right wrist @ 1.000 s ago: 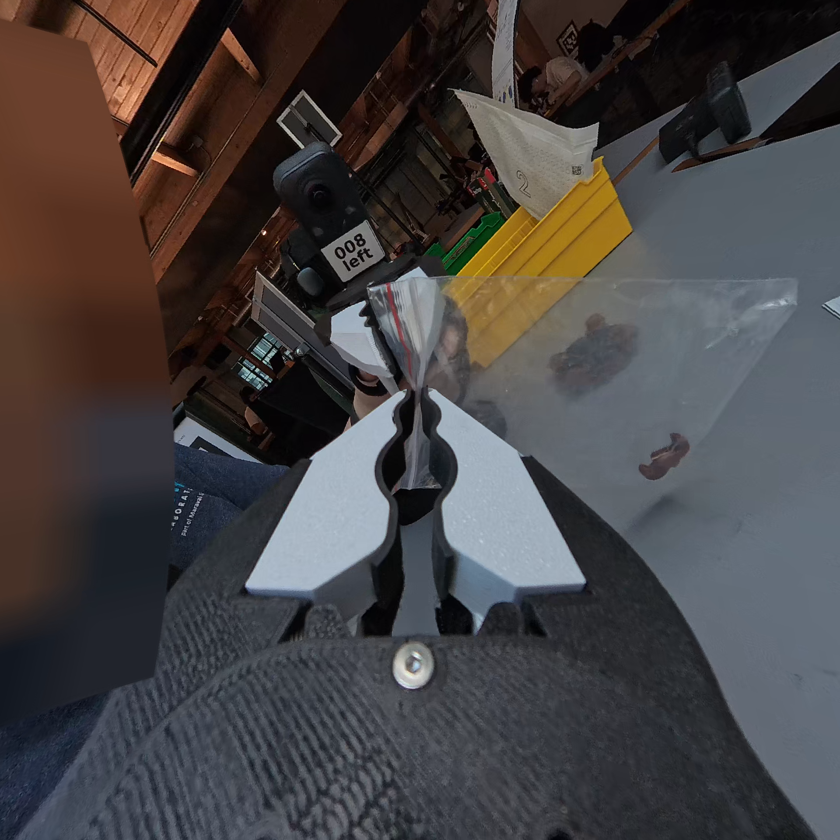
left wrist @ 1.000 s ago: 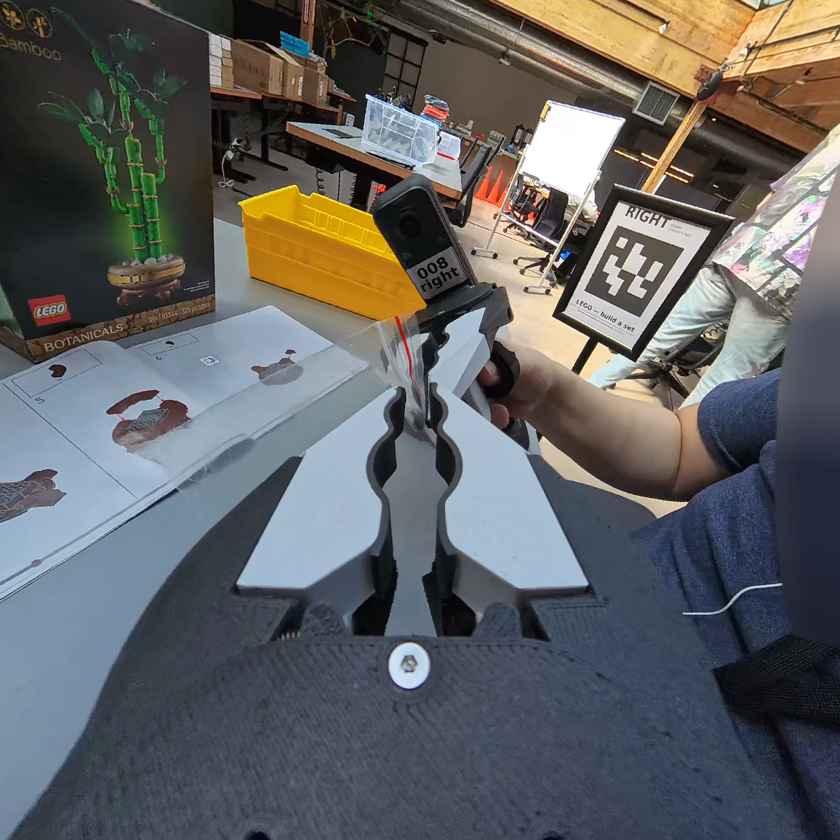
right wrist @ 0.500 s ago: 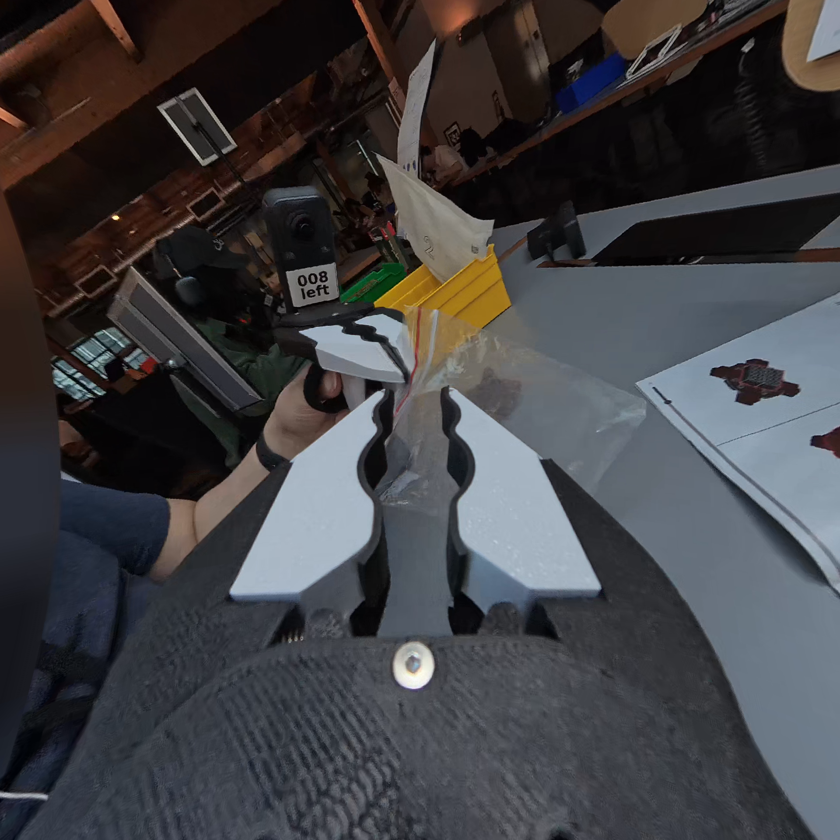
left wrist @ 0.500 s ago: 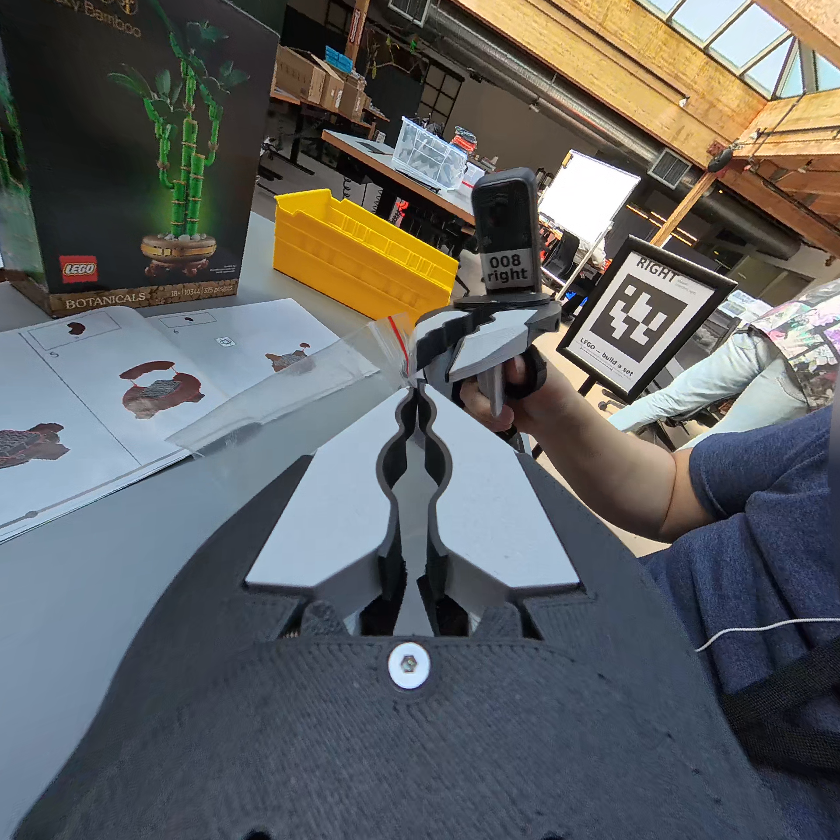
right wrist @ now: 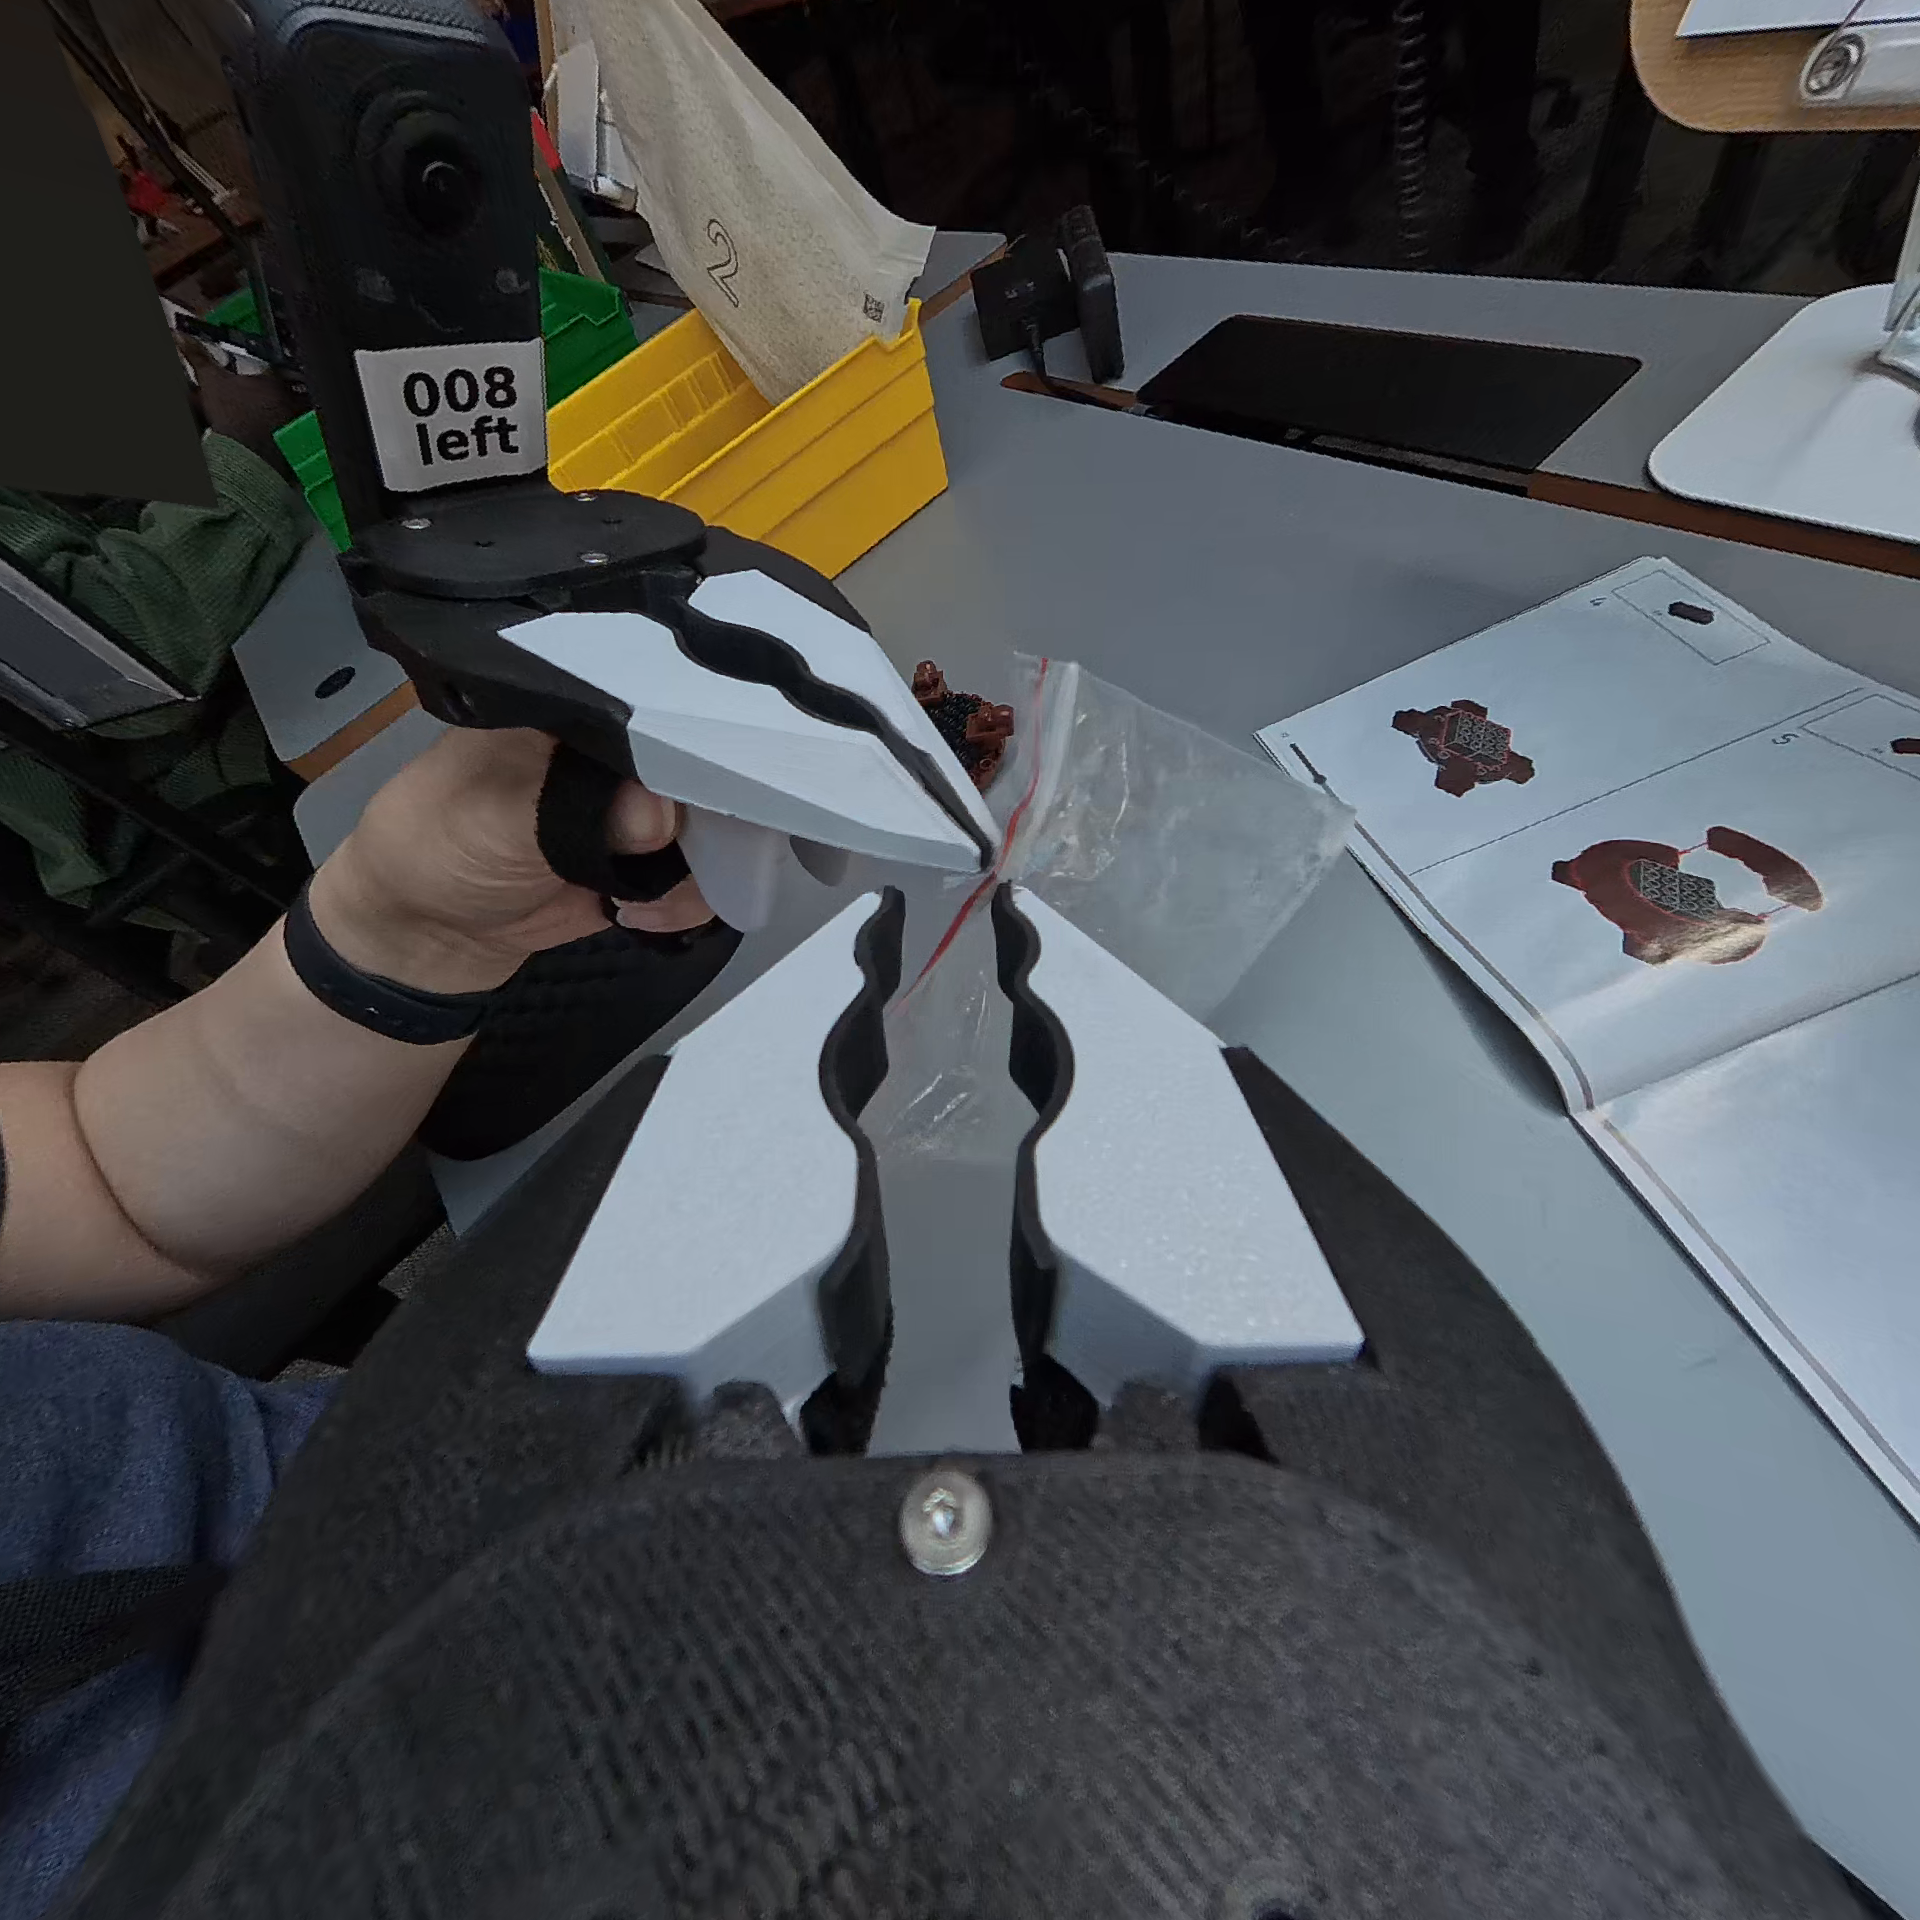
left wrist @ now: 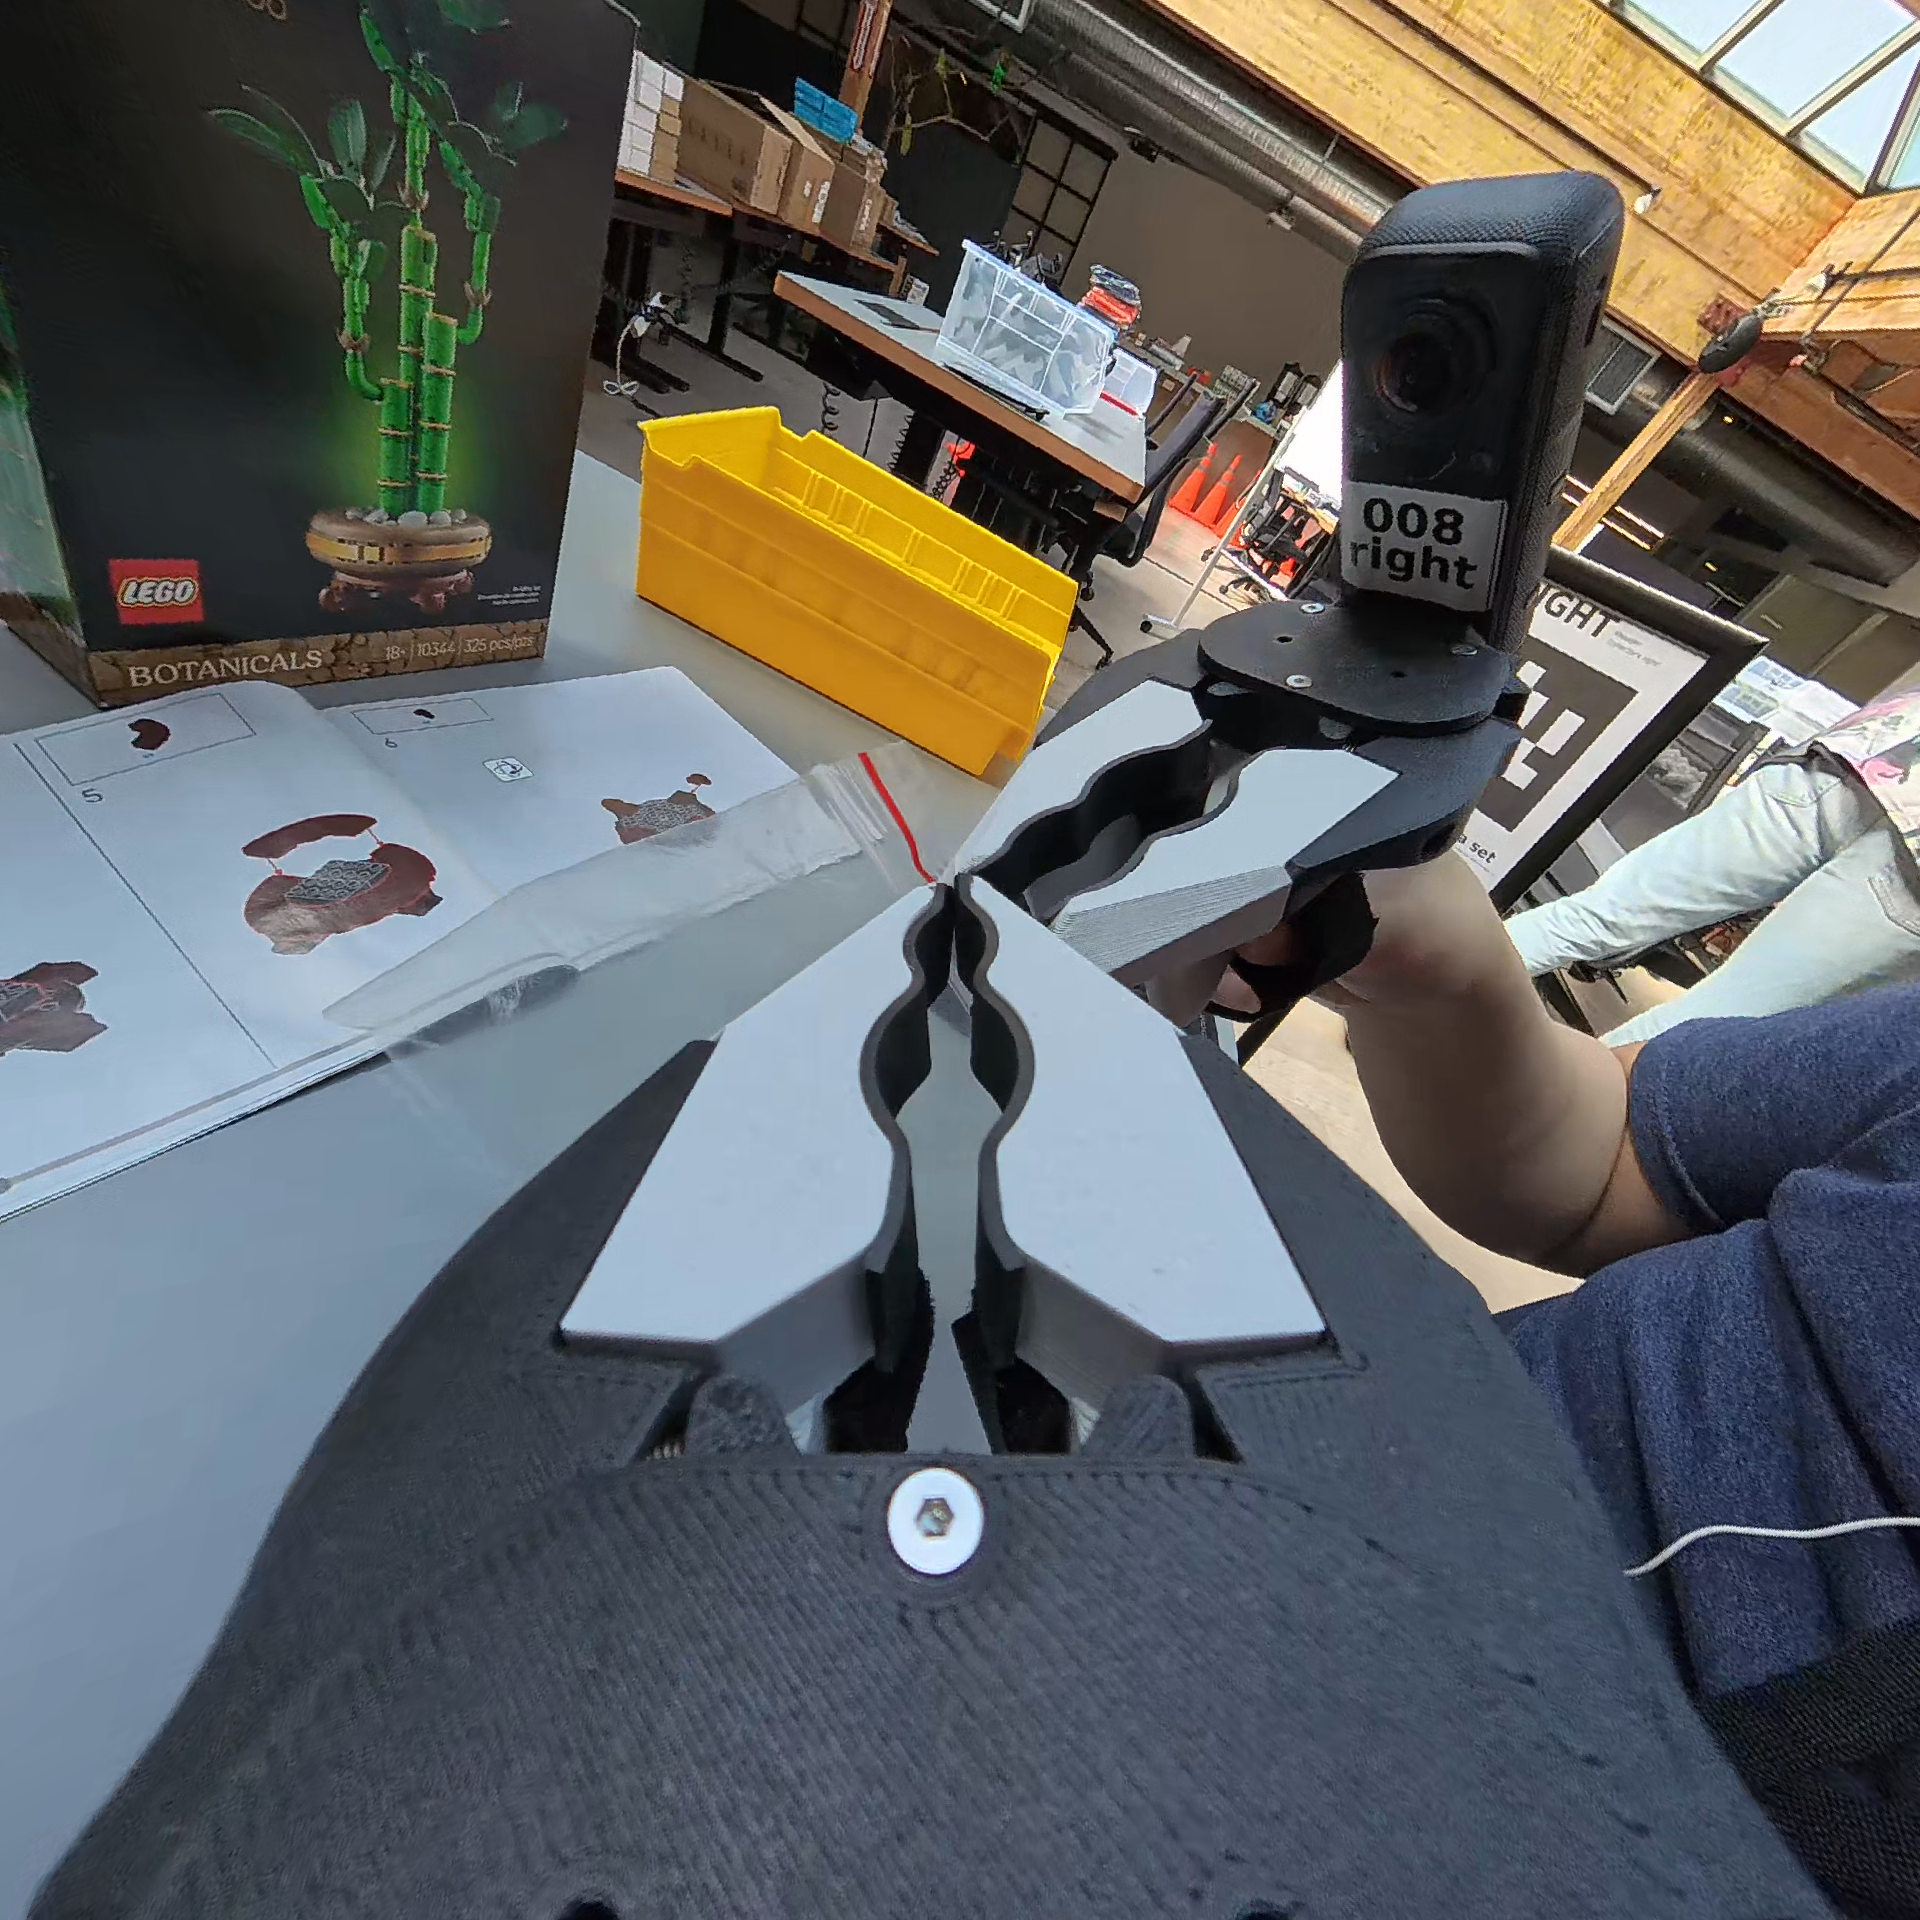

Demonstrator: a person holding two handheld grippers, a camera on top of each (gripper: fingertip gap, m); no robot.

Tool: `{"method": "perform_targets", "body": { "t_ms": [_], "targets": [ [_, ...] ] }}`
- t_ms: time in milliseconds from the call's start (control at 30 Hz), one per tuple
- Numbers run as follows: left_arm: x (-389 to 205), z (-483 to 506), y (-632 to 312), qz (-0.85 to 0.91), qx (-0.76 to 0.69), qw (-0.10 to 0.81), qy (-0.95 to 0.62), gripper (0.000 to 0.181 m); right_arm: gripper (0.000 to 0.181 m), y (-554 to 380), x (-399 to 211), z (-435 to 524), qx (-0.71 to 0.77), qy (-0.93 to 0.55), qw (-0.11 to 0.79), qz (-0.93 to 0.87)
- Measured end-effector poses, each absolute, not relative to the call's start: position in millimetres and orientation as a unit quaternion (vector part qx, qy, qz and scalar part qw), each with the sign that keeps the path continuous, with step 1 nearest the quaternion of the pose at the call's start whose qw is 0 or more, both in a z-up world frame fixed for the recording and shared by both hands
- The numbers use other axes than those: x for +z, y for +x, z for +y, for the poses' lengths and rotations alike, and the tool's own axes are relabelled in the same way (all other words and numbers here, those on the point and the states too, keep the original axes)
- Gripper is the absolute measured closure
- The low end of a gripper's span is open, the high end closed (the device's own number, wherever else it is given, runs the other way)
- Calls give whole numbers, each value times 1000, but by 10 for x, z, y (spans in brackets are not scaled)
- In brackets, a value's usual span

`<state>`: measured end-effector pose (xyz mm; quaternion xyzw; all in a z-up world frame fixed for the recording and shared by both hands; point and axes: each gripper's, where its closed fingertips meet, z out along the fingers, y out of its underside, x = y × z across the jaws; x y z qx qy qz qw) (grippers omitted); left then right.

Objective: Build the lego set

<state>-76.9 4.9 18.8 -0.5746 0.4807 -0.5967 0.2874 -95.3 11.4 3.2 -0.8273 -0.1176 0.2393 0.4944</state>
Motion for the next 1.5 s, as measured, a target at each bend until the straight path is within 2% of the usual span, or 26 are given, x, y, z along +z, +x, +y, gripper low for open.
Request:
{"method": "perform_targets", "body": {
  "t_ms": [367, 467, 600, 667, 733, 1000, 1500],
  "targets": [
    [178, 18, -757, 485, -597, 285, -572, 181, 174, -901, 136, 30, 363, -787, 493, -77],
    [170, 10, -750, 487, -597, 283, -571, 181, 181, -847, 146, 36, 375, -780, 497, -65],
    [168, -7, -735, 485, -602, 278, -570, 181, 181, -811, 135, 39, 372, -781, 499, -62],
    [170, -8, -726, 482, -605, 276, -571, 181, 170, -819, 150, 31, 373, -780, 498, -61],
    [165, -15, -720, 482, -607, 273, -570, 181, 167, -818, 137, 28, 372, -784, 493, -59],
    [148, -61, -687, 487, -606, 269, -569, 181, 175, -775, 51, 20, 318, -807, 491, -76],
    [162, -83, -688, 484, -617, 261, -563, 181, 179, -739, 85, -25, 380, -784, 488, -57]
  ]
}}
